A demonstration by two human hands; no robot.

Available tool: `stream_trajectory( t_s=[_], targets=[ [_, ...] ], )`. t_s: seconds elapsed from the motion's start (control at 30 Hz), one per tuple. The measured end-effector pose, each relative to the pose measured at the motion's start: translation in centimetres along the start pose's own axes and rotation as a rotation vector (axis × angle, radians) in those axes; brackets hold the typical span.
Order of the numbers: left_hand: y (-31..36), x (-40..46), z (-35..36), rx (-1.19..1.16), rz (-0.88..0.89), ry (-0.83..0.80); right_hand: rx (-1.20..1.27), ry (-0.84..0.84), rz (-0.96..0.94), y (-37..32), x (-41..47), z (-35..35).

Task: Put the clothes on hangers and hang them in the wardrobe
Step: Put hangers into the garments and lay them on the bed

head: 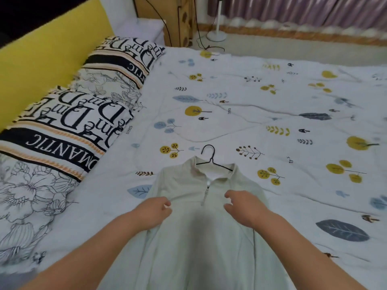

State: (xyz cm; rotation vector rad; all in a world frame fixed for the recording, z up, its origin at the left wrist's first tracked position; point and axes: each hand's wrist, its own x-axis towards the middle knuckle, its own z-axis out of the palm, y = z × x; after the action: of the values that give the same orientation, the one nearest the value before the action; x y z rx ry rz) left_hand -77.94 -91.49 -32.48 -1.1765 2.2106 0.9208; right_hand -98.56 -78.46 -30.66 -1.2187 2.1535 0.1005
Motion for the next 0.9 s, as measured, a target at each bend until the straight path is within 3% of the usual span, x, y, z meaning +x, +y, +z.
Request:
stream_trajectory(
  t_s=[0.27, 0.47, 0.9],
  targets=[
    [-2.8, -15.6, -2.9, 0.180, 0.048, 0.077, -0.138, -0.048, -0.068, -6.8, -13.2, -1.1],
    [-6.6, -28.4, -3.5, 0.106, -0.015, 0.202, -0.195, -0.095, -0.199, -13.6, -22.4, -1.3],
    [-12.8, -46.4, 3.6, -0.077, -0.460, 0.324, -0.567, -0.177, -0.613, -22.0, -29.7, -0.2]
  ],
)
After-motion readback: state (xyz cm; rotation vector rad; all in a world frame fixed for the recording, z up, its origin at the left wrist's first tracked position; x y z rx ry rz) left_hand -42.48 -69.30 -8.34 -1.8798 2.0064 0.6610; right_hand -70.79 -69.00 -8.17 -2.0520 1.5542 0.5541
